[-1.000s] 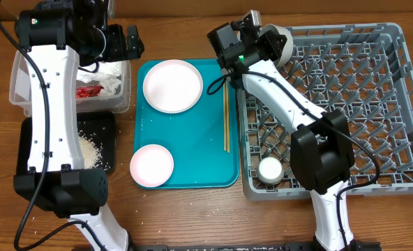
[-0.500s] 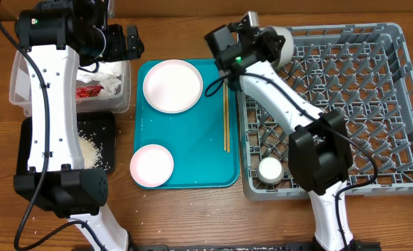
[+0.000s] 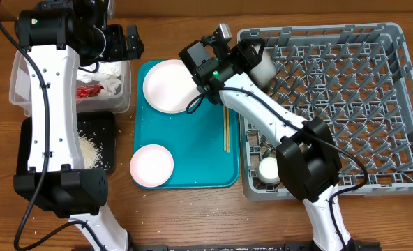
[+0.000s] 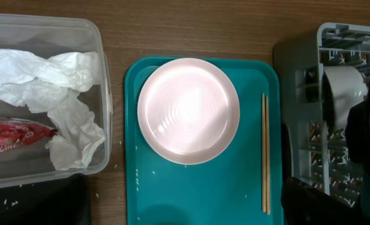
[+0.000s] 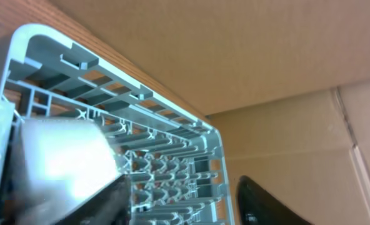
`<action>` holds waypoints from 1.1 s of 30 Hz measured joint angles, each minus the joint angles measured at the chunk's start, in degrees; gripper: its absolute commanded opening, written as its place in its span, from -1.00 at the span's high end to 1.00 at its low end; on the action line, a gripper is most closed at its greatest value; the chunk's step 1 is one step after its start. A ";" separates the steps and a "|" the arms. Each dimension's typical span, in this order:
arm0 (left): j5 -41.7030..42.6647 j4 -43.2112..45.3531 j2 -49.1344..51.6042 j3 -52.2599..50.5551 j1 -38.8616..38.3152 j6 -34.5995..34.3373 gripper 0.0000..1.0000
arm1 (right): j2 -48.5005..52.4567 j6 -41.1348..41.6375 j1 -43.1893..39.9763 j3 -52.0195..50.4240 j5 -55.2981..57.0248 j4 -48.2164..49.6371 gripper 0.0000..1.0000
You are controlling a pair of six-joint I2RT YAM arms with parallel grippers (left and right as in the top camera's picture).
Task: Sort waste into correct bins and load items into the dishwasher
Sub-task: 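Carry the grey bowl to the rack's back left and release it, then grasp the pink bowl on the teal tray with the right gripper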
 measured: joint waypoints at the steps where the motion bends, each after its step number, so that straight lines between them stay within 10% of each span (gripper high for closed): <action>1: 0.00 0.00 0.00 -0.02 0.00 0.00 -0.99 | 0.00 -0.09 0.02 0.00 -0.48 0.00 -0.36; 13: 0.00 0.02 0.00 0.00 0.00 0.00 -1.00 | -4.09 6.91 0.28 3.43 -31.61 -10.36 -0.70; 22: 0.00 0.00 0.00 0.00 0.00 0.00 -1.00 | -13.62 14.12 0.98 4.17 -81.15 -13.81 -0.44; 33: 0.00 0.02 0.00 0.00 0.00 0.00 -1.00 | -7.96 27.82 9.94 -11.76 -91.52 -3.98 -0.22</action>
